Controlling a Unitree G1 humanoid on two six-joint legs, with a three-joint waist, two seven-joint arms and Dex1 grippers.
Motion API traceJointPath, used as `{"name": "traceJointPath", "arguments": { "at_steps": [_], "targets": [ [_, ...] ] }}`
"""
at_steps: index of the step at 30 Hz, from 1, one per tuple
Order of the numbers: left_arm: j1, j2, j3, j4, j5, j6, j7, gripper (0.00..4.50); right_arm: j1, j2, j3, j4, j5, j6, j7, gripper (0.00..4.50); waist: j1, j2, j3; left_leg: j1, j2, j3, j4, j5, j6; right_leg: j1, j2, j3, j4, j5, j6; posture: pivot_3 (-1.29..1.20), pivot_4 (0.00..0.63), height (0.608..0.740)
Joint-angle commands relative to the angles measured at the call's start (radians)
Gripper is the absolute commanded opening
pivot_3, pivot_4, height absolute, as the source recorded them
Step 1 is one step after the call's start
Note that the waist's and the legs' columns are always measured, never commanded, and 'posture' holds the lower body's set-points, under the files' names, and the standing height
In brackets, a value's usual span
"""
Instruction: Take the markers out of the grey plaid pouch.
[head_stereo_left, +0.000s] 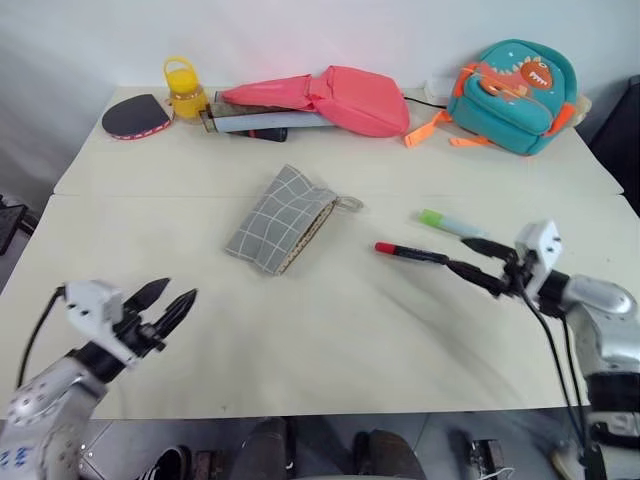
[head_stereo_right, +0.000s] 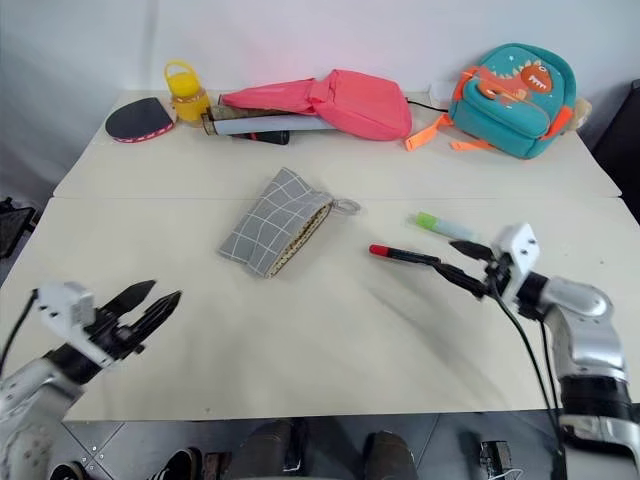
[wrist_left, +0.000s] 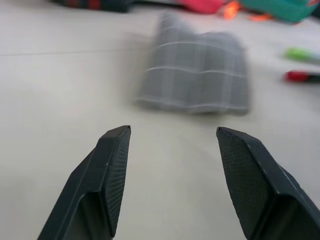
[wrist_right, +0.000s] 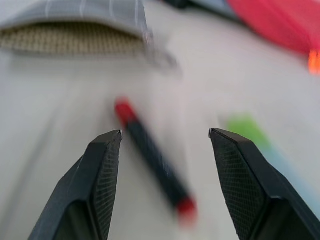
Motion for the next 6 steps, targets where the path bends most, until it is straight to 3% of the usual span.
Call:
{"name": "traceJointPath", "arguments": {
  "at_steps": [1,6],
  "targets": [
    [0.001,-0.011,0.055,0.029,-0.008,-0.054,-0.003,2.92,0.02,-0.039,-0.043,0.017,0.011,-0.058,0.048,2.9,0.0,0.002,0.001,0.0,0.0,0.001,0.0,0.0,0.0,0.0,0.0,0.0,-0.001,0.0,0.0,0.0,0.15,0.74],
    [0.001,-0.022,0.058,0.131,0.02,-0.147,-0.042,2.92,0.016,-0.052,-0.061,0.112,0.008,-0.098,0.078,2.9,-0.003,0.002,0.001,0.0,0.001,0.001,0.0,-0.002,-0.003,-0.001,-0.001,0.002,0.0,0.0,0.0,0.0,0.15,0.74]
  ]
}}
